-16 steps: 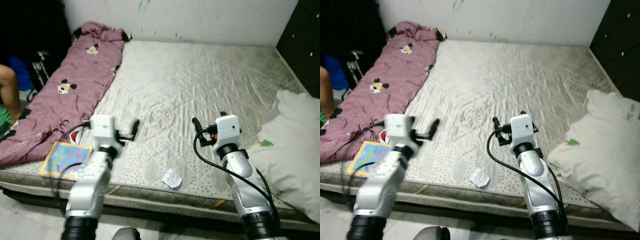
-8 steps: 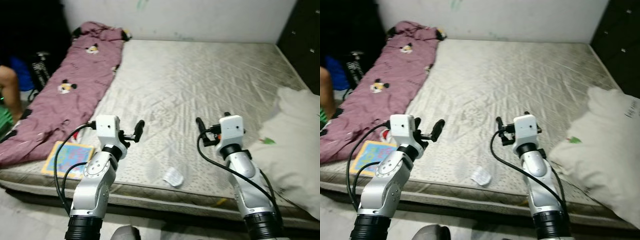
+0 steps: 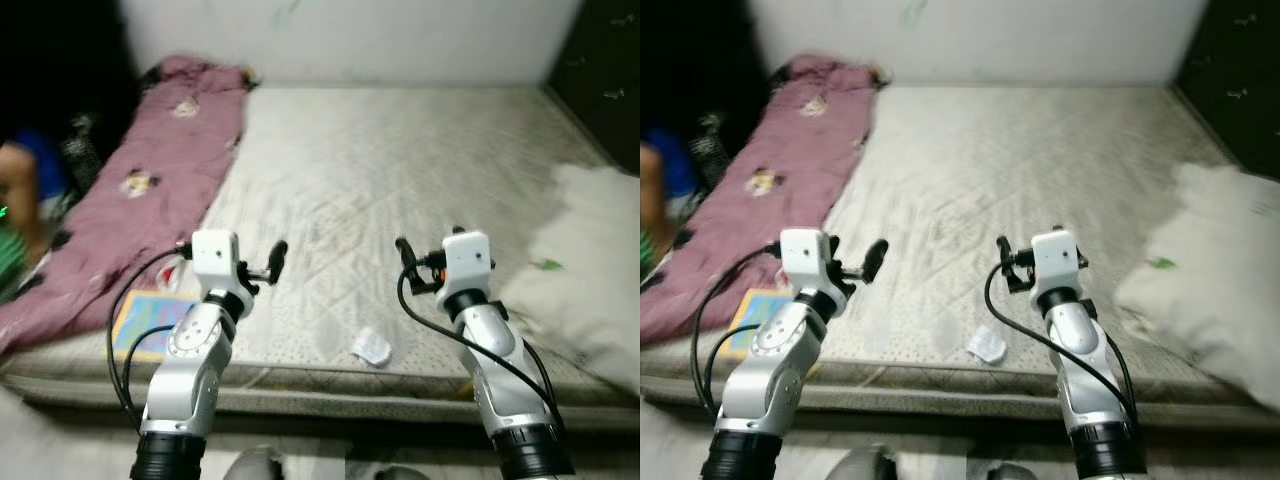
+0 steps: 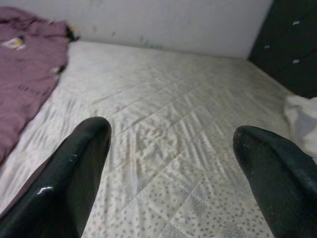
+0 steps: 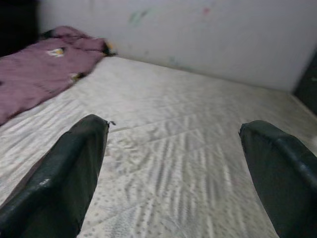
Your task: Clean up the room
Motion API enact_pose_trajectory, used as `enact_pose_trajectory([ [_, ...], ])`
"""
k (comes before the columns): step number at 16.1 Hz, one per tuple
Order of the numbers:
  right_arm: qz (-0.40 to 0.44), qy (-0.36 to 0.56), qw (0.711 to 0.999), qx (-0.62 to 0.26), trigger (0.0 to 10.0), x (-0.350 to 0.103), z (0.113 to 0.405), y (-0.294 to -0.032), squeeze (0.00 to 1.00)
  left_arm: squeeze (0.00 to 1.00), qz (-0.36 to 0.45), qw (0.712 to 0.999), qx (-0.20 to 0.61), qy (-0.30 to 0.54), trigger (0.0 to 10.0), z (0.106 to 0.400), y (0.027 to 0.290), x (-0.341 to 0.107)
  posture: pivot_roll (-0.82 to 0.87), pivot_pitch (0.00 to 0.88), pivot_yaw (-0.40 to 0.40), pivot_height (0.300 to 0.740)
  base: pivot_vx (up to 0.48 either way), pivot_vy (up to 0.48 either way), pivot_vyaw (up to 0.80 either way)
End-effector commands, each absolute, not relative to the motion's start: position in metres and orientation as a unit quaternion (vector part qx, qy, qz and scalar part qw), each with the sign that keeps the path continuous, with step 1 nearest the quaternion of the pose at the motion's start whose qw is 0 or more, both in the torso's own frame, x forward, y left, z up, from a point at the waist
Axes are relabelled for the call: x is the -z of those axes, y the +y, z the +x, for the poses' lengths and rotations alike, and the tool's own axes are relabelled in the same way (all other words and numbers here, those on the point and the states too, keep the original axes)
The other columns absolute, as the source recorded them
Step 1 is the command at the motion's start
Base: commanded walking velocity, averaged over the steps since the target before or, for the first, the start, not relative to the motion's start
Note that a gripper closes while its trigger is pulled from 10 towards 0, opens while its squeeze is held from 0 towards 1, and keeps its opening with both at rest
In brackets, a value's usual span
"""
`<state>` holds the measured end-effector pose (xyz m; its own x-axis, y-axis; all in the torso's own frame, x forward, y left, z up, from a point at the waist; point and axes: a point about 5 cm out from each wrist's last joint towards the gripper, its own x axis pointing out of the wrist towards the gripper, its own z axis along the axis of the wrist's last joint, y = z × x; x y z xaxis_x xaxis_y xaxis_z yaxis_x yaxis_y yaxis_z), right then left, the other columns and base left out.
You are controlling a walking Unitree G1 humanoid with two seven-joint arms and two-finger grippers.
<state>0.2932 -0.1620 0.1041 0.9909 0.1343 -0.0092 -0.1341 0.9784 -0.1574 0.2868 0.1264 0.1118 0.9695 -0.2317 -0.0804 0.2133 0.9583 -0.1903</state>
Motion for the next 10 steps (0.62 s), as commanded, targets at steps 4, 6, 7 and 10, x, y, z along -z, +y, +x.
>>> enact_pose_trajectory([
  [4, -0.072, 0.000, 0.996, -0.060, 10.0, -0.107, 0.296, -0.160, 0.00, 0.00, -0.072, 0.991, 0.099, 0.056, 10.0, 0.292, 0.144, -0.115, -0.02, 0.000, 0.023, 0.740, 0.000, 0.000, 0.00],
  [6, -0.071, -0.001, 0.996, -0.061, 10.0, -0.108, 0.296, -0.159, 0.00, 0.00, -0.082, 0.990, 0.103, 0.050, 10.0, 0.292, 0.146, -0.115, -0.02, 0.000, 0.023, 0.740, 0.000, 0.000, 0.00],
  [7, -0.070, -0.002, 0.996, -0.060, 10.0, -0.108, 0.296, -0.159, 0.00, 0.00, -0.077, 0.990, 0.108, 0.040, 10.0, 0.293, 0.145, -0.116, -0.02, 0.000, 0.022, 0.740, 0.000, 0.000, 0.00],
  [10, -0.063, 0.002, 0.996, -0.059, 10.0, -0.108, 0.297, -0.160, 0.00, 0.00, -0.090, 0.986, 0.132, 0.037, 10.0, 0.290, 0.136, -0.116, -0.02, 0.000, 0.021, 0.740, 0.000, 0.000, 0.00],
])
